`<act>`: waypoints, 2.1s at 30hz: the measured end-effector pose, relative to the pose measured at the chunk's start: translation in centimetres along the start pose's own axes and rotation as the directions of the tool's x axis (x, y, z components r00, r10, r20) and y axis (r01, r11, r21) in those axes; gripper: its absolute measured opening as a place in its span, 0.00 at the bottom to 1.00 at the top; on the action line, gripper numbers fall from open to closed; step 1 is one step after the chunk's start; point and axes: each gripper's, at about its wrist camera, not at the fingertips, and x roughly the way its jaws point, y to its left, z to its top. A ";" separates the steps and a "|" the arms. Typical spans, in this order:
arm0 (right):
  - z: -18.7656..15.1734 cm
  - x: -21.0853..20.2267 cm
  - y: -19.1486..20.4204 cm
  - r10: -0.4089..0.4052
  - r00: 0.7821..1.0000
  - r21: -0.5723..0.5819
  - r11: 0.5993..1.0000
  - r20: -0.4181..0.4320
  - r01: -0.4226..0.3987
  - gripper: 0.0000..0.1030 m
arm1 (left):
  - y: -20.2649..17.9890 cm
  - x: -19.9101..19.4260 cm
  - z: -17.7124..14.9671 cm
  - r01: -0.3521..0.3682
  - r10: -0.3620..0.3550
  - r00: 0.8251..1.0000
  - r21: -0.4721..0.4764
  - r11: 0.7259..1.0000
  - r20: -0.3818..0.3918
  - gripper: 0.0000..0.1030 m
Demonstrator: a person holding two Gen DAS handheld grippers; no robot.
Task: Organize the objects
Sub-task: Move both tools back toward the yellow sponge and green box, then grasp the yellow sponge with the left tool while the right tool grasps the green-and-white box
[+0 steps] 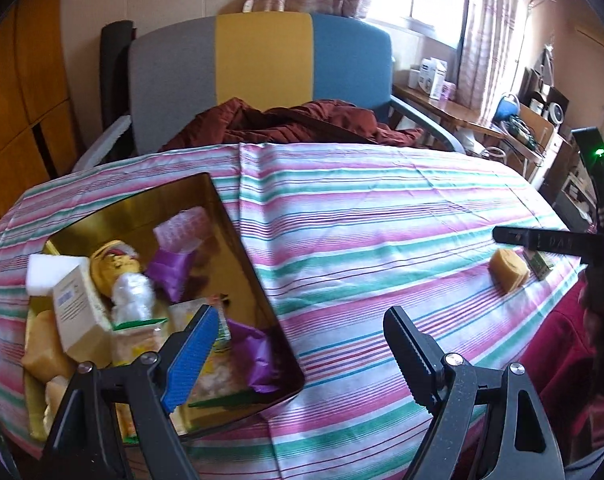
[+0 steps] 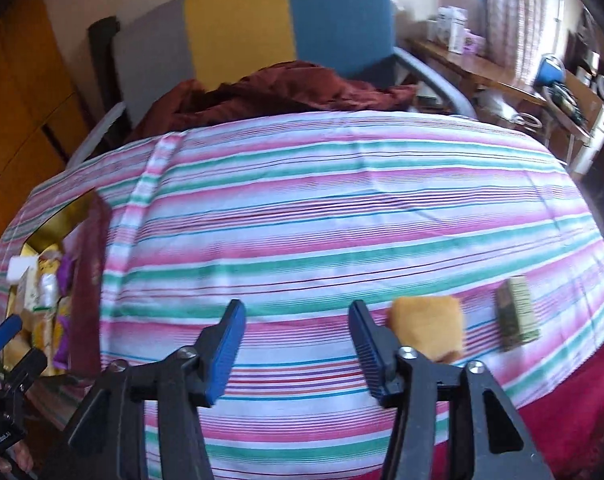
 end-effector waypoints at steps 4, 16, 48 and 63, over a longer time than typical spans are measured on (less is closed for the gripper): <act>0.5 -1.0 -4.7 -0.060 0.998 0.093 0.994 0.010 0.059 0.62 | -1.1 0.9 0.3 0.026 -0.026 1.000 0.019 0.999 -0.014 0.83; -0.9 -0.9 -17.4 -0.152 0.988 0.457 0.878 -0.008 0.139 0.63 | -7.5 5.5 1.7 0.198 -0.183 0.974 0.110 0.974 -0.134 0.83; -2.6 -1.1 -20.4 0.143 0.969 0.570 0.787 0.204 -0.236 0.63 | -27.8 19.4 4.5 0.335 -0.268 0.896 0.143 0.931 -0.354 0.96; -2.5 -0.6 -20.4 0.119 0.982 0.574 0.799 0.145 -0.182 0.62 | -18.7 11.8 0.9 0.428 -0.359 0.888 0.232 0.873 -0.289 0.59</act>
